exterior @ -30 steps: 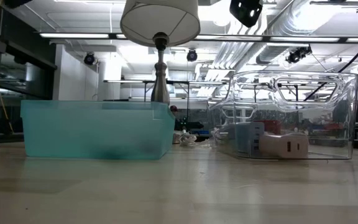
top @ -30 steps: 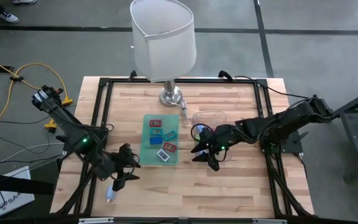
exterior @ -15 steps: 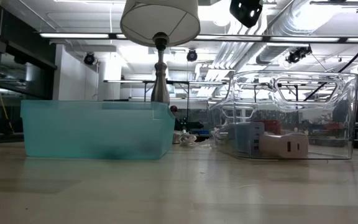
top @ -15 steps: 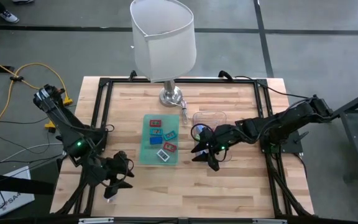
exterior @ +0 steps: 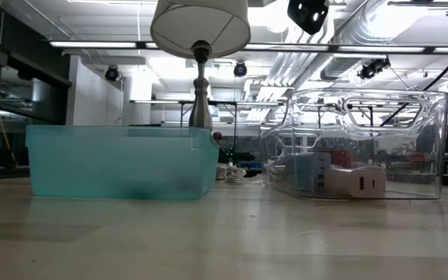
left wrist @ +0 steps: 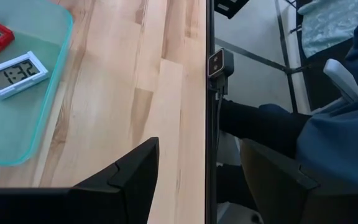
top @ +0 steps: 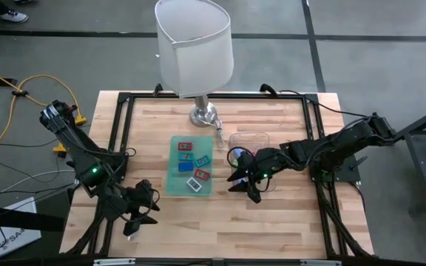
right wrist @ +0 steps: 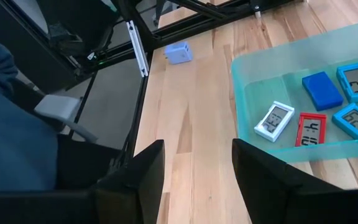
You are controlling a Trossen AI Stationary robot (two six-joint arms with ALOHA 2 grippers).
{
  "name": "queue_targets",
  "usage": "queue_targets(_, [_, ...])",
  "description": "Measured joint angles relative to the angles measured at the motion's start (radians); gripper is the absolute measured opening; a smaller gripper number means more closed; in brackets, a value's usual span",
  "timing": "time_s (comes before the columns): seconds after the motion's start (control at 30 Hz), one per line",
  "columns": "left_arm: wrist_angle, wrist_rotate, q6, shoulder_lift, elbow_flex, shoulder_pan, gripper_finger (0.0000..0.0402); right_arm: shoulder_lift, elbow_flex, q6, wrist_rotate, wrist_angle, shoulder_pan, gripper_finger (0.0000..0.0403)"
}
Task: Pick & Place Office items
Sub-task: Put the violet charger adapter into the transparent bin
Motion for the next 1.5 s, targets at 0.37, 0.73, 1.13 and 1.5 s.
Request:
queue_targets(0.37, [0.04, 0.014, -0.029, 0.0, 0.0, 0.0, 0.0216, 0.0, 0.0, 0.0, 0.0, 0.001, 0.0, 0.0173])
queue_targets(0.73, [-0.019, 0.109, -0.171, 0.0, 0.0, 0.0, 0.0216, 0.0, 0.0, 0.0, 0.0, 0.001, 0.0, 0.0173])
queue_targets(1.13, [-0.27, 0.21, -0.459, 0.002, 0.0, 0.0, 0.0216, 0.0, 0.0, 0.0, 0.0, 0.001, 0.0, 0.0173])
queue_targets(1.5, [-0.196, 0.168, -0.762, 0.052, 0.007, -0.142, 0.0216, 0.0, 0.0, 0.0, 0.0, 0.001, 0.0, 0.0173])
